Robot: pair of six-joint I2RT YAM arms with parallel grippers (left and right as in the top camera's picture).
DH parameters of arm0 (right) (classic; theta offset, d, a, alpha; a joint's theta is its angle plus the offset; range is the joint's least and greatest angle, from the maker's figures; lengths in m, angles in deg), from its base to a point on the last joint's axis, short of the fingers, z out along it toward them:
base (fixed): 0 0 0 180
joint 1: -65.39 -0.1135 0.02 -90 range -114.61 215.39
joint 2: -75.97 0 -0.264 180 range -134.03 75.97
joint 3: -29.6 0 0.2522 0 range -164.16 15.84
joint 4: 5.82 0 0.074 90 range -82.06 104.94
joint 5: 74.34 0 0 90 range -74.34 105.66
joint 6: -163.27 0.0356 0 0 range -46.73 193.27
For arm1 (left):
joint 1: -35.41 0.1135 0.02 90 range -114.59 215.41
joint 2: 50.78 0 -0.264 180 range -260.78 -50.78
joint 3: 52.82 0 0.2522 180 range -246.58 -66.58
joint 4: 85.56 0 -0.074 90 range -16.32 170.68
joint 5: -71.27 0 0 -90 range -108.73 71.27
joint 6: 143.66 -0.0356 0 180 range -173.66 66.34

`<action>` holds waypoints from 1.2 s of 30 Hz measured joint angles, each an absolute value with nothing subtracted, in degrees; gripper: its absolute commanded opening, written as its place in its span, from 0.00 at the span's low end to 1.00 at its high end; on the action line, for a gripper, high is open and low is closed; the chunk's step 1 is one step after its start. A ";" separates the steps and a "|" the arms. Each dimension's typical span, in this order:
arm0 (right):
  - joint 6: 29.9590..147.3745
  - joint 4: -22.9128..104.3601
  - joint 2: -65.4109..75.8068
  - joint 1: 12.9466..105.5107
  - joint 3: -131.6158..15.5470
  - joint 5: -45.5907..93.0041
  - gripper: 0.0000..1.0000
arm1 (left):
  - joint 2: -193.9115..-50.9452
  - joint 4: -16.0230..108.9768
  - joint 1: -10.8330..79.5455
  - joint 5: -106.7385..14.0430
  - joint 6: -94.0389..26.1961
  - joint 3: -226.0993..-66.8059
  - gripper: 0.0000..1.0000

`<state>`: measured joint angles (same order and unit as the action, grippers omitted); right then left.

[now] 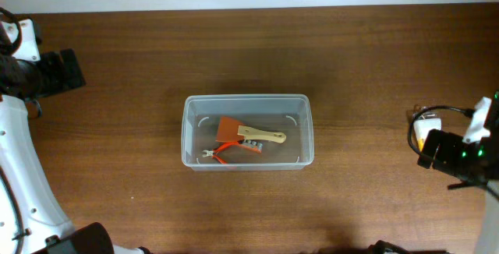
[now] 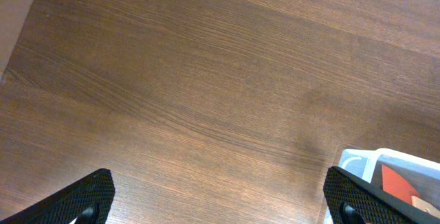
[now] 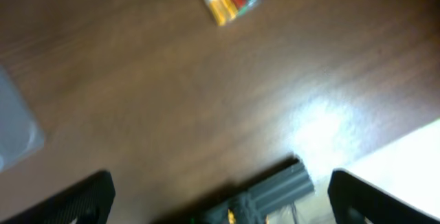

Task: Pack container
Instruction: 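Move the right gripper to the clear blister pack and grasp it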

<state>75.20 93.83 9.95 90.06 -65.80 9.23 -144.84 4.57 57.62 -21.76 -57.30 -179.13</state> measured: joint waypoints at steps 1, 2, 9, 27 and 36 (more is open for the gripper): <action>75.40 90.85 10.54 91.06 -63.66 9.12 0.99 | -144.84 4.57 57.62 -21.76 -57.30 -179.13 0.99; 75.57 87.75 10.56 92.09 -61.72 8.99 0.99 | -144.84 4.57 57.62 -21.76 -57.30 -179.13 0.99; 70.85 76.34 -1.92 99.02 -59.40 10.17 0.99 | -144.84 4.59 57.62 -21.78 -57.30 -179.13 0.99; 50.35 59.68 -28.87 93.93 -63.82 10.73 0.99 | -144.84 4.83 57.62 -21.78 -57.30 -179.13 0.99; 47.66 57.98 -35.29 94.12 -64.10 10.76 0.99 | -144.84 4.83 57.62 -21.78 -57.30 -179.13 0.99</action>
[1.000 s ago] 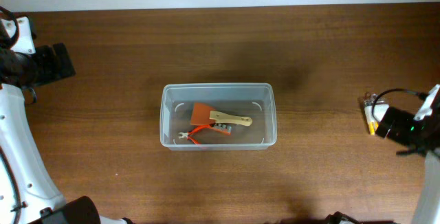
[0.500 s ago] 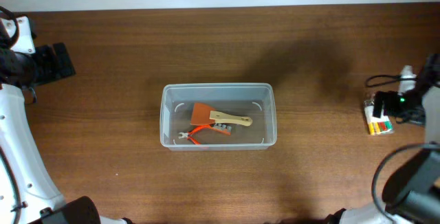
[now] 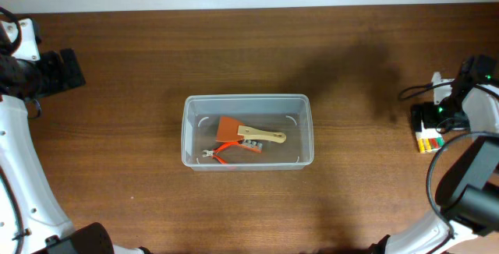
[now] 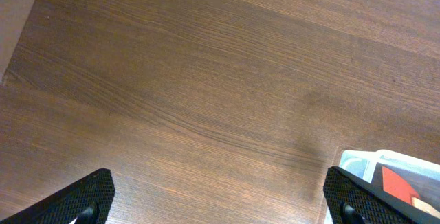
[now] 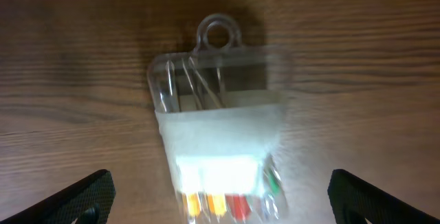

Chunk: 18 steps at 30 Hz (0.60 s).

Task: Pack container
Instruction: 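Move the right gripper to the clear blister pack and grasp it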

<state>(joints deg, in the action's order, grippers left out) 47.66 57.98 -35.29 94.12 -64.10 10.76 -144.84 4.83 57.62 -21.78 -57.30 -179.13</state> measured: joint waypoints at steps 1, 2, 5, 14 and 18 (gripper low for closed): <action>47.60 57.98 -36.17 94.12 -64.10 10.80 0.99 | -144.84 4.81 57.62 -21.78 -57.30 -179.13 0.99; 47.55 57.96 -36.98 94.15 -64.10 11.00 0.98 | -144.84 4.83 57.62 -21.78 -57.30 -179.13 0.99; 47.55 57.72 -39.18 94.17 -64.10 11.46 0.99 | -144.84 4.83 57.62 -21.78 -57.30 -179.13 0.99; 47.82 57.13 -41.87 95.00 -64.52 13.25 0.98 | -144.84 4.83 57.62 -21.78 -57.30 -179.13 0.99; 48.38 57.06 -42.18 95.72 -64.84 14.36 0.96 | -144.84 4.83 57.62 -21.78 -57.30 -179.13 0.99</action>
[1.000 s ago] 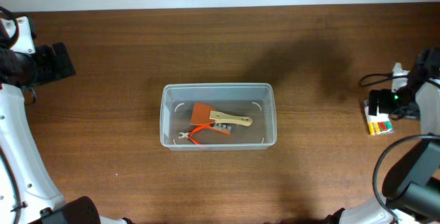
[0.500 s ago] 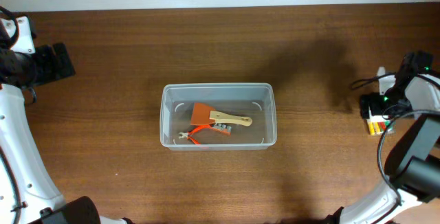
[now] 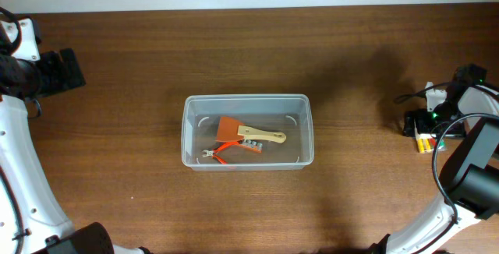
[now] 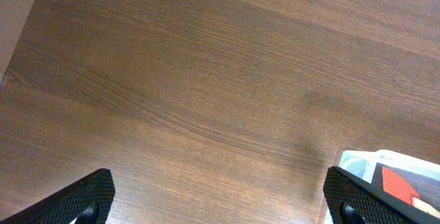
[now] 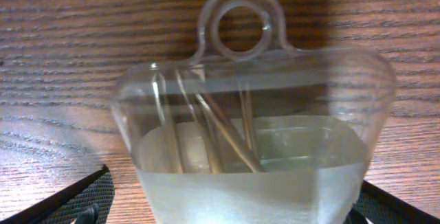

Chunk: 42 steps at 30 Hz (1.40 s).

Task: Pack container
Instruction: 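Move the right gripper to the clear blister pack and grasp it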

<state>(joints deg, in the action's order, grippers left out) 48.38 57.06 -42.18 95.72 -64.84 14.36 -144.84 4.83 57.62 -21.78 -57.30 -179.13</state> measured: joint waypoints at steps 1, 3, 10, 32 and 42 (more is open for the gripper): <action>48.60 56.97 -42.26 95.87 -64.86 14.69 0.95 | -144.84 4.83 57.62 -21.78 -57.30 -179.13 0.99; 48.95 56.84 -42.40 96.13 -64.95 15.43 0.92 | -144.84 4.83 57.62 -21.78 -57.30 -179.13 0.99; 49.06 55.99 -42.48 96.37 -64.97 16.61 0.64 | -144.84 4.83 57.62 -21.76 -57.30 -179.13 0.99; 50.77 56.06 -42.50 96.44 -65.50 16.66 0.28 | -144.84 4.83 57.62 -21.78 -57.30 -179.13 0.99; 51.20 56.06 -42.50 96.55 -65.52 17.29 0.04 | -144.84 4.83 57.62 -21.78 -57.30 -179.13 0.99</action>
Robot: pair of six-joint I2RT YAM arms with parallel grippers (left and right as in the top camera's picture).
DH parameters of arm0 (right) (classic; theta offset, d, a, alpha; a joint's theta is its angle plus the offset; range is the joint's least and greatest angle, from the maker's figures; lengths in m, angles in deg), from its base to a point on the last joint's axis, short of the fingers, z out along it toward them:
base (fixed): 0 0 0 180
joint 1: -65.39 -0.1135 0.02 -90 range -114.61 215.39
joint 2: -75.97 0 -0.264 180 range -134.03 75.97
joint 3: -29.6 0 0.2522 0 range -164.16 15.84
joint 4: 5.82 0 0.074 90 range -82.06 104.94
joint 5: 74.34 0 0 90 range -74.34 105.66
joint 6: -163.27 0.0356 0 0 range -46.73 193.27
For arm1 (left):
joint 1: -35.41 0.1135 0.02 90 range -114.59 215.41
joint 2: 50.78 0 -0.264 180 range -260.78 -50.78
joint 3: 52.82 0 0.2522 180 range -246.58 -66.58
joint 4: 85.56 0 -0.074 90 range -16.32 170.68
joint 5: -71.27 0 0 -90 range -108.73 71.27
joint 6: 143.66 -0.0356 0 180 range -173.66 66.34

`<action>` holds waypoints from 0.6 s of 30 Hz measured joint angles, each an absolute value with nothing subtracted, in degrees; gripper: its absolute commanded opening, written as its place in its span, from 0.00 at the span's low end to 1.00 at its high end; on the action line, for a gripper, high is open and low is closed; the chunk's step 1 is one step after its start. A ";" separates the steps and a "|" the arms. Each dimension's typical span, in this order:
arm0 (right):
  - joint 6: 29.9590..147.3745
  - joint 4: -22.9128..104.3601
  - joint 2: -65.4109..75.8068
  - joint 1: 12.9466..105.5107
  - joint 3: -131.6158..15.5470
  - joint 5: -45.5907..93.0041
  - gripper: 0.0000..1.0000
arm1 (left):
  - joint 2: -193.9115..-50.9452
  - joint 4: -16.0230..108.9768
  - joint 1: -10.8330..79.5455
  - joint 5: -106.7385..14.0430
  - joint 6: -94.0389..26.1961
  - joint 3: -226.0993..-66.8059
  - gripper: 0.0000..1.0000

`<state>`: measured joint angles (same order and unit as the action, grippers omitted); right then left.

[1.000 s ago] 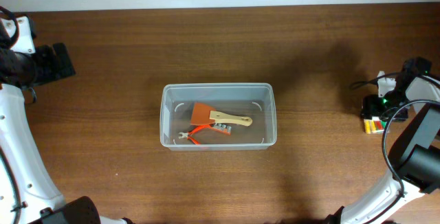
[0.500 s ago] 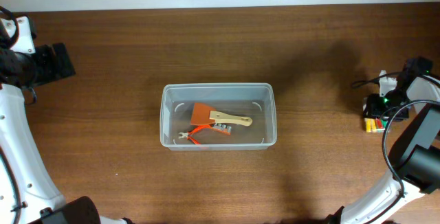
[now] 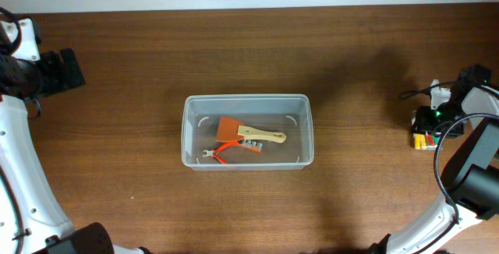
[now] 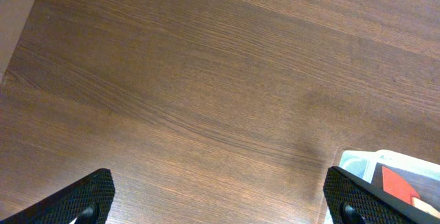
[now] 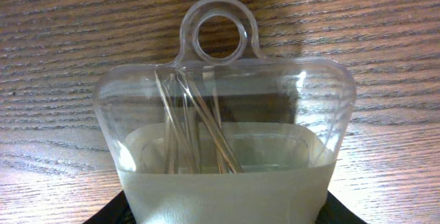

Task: Pack container
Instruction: 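Move the right gripper to the clear blister pack and grasp it, then carry the blister pack into the container and release it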

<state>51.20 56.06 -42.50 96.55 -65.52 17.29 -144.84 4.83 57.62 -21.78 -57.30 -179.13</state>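
The clear plastic container [image 3: 248,163] stands mid-table and holds an orange scraper [image 3: 228,129] and small pliers [image 3: 226,153]. At the far right edge lies a clear pack of thin sticks [image 5: 223,135] with a hang ring and a white label, also visible as a pack [image 3: 425,140] from overhead. My right gripper [image 5: 221,214] is shut on this pack, its dark fingers [image 5: 113,210] pressed against both sides. My left gripper [image 4: 220,196] is open over bare wood at the far left, holding nothing.
A corner of the container [image 4: 364,161] shows at the right of the left wrist view. The left arm [image 3: 47,71] stays near the table's back left. Cables [image 3: 417,94] trail by the right arm near the table's right edge.
My right gripper's fingers stood wide apart on either side of the pack; now they are closed against its sides. The pack still lies on the wood. The left arm is unchanged.
At first my right gripper was open at the right edge with the pack far ahead of it. Then it was over the pack, still open. Then it was low with the pack between its spread fingers, and now it is shut on it.
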 measured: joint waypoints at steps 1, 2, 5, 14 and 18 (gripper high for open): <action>51.60 56.23 -42.50 96.55 -65.63 17.34 0.04 | -144.84 4.83 57.62 -21.78 -57.30 -179.13 0.99; 51.88 56.47 -42.50 96.55 -65.78 17.42 0.04 | -144.84 4.83 57.62 -21.78 -57.30 -179.13 0.99; 52.67 58.66 -42.53 96.53 -66.70 18.28 0.04 | -144.84 4.85 57.62 -21.78 -57.30 -179.13 0.99; 53.76 72.65 -39.71 92.42 -82.18 19.87 0.04 | -144.84 4.96 57.62 -21.78 -57.30 -179.13 0.99; 53.52 77.91 -33.96 84.24 -90.39 19.89 0.04 | -144.84 5.03 57.62 -21.78 -57.32 -179.13 0.99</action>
<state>53.52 77.91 -33.96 84.24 -90.39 19.89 -144.84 5.03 57.62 -21.78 -57.32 -179.13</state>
